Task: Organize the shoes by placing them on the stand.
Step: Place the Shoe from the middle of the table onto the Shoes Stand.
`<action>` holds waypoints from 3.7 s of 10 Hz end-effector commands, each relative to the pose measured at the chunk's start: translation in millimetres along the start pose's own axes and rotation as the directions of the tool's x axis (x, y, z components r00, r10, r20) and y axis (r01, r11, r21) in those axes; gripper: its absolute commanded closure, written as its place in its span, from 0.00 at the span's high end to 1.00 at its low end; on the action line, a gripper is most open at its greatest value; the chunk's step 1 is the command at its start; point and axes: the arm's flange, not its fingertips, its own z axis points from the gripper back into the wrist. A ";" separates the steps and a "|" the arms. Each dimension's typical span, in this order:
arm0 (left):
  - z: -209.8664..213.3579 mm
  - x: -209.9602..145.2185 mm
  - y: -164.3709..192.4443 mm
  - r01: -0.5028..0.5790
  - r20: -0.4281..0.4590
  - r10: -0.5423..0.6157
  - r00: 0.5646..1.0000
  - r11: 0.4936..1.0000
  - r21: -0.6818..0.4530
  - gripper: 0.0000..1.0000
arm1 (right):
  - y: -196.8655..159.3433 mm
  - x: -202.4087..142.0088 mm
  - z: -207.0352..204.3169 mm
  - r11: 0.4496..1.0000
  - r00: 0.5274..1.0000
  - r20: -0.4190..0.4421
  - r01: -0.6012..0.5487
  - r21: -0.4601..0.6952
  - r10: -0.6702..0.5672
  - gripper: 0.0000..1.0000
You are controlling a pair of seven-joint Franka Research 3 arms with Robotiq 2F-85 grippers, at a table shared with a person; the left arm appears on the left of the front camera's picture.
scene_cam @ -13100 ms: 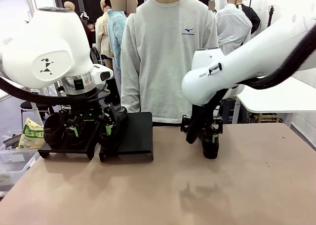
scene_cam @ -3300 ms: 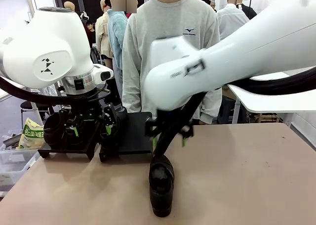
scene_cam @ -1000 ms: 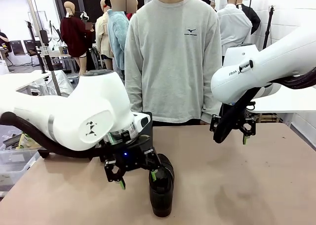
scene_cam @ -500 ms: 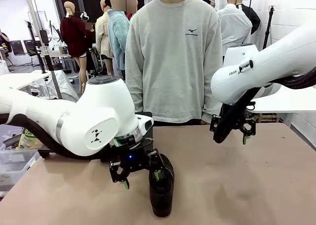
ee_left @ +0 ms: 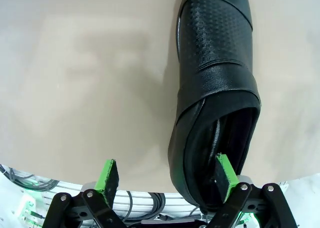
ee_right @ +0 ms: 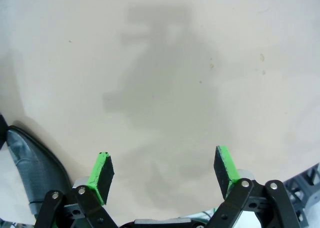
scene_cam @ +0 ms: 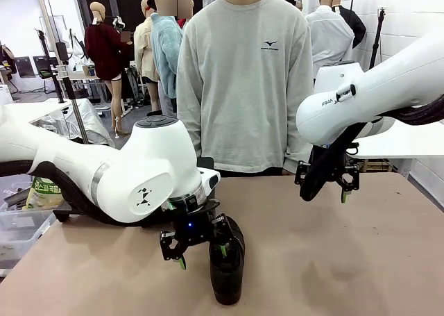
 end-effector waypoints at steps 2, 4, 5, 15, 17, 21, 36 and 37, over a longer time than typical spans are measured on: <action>3.8 -2.8 2.2 0.005 0.011 -0.005 1.000 1.000 -0.002 1.00 | -0.7 0.4 -0.8 1.000 1.000 0.005 -0.008 -0.009 0.009 1.00; -4.3 1.1 0.0 0.000 0.013 0.000 1.000 1.000 0.012 1.00 | -0.7 0.4 -0.8 1.000 1.000 0.005 -0.008 -0.009 0.009 1.00; -7.7 1.2 -1.2 -0.001 0.027 0.000 1.000 1.000 0.015 1.00 | -0.7 0.4 -0.8 1.000 1.000 0.005 -0.008 -0.009 0.009 1.00; -11.0 -3.2 -17.4 0.097 0.013 -0.097 0.995 0.995 0.021 0.00 | -0.7 0.4 -0.8 1.000 1.000 0.005 -0.008 -0.009 0.009 1.00; -11.1 -3.8 -19.3 0.102 0.011 -0.102 0.995 0.994 0.028 0.00 | -0.7 0.4 -0.8 1.000 1.000 0.005 -0.008 -0.009 0.009 1.00; -14.2 -2.8 -21.4 0.111 0.001 -0.111 0.994 0.993 0.041 0.00 | -0.7 0.4 -0.8 1.000 1.000 0.005 -0.008 -0.009 0.009 1.00; 90.9 67.4 18.6 0.087 0.282 -0.071 0.957 0.995 -0.044 0.00 | -0.7 0.4 -0.8 1.000 1.000 0.005 -0.008 -0.009 0.009 1.00; 90.9 67.4 18.6 0.087 0.282 -0.071 0.957 0.995 -0.044 0.00 | -0.7 0.4 -0.8 1.000 1.000 0.005 -0.008 -0.009 0.009 1.00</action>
